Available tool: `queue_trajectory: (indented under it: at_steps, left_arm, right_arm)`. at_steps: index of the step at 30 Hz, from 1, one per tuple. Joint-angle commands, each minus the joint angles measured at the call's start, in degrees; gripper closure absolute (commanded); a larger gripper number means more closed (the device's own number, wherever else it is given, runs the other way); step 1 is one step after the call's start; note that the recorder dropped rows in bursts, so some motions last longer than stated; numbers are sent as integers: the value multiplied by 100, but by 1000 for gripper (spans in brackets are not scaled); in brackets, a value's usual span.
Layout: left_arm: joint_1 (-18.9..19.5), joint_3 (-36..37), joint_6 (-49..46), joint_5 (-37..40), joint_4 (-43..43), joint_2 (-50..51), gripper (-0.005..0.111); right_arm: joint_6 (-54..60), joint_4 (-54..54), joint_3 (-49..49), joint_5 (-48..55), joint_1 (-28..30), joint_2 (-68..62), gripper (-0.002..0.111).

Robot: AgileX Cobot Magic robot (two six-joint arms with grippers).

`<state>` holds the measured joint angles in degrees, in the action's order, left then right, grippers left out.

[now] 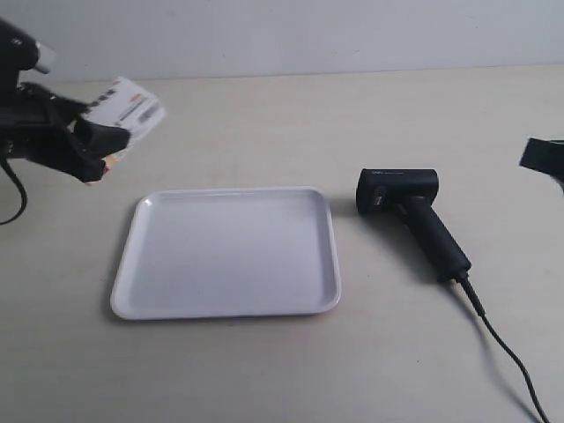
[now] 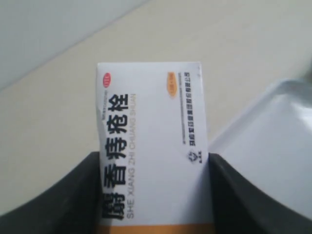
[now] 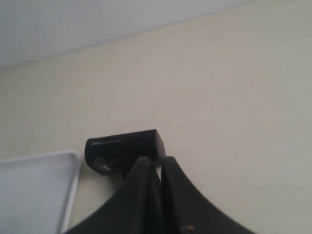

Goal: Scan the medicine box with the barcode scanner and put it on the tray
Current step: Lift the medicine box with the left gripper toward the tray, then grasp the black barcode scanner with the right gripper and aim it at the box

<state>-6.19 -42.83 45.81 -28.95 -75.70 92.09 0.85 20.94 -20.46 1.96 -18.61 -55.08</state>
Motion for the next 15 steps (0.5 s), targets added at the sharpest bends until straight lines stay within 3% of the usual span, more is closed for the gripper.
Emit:
queue_trajectory:
  at_steps: [1, 7, 10, 15]
  left_arm:
    - [-133, -847, 1703, -1228, -2425, 308, 107]
    - [-596, -948, 961, -1613, -2425, 737, 107]
    - [-810, -948, 814, -1602, -2425, 831, 107]
    - [-838, -948, 814, -1602, -2425, 845, 107]
  right_arm:
    - [450, -55, -445, 289, -270, -1146, 73]
    - [1268, -55, -1024, -3, -946, -2615, 42]
    - [1568, -55, -1350, -40, -976, -3234, 28]
    - [1914, -55, -1694, -342, -965, -4091, 11]
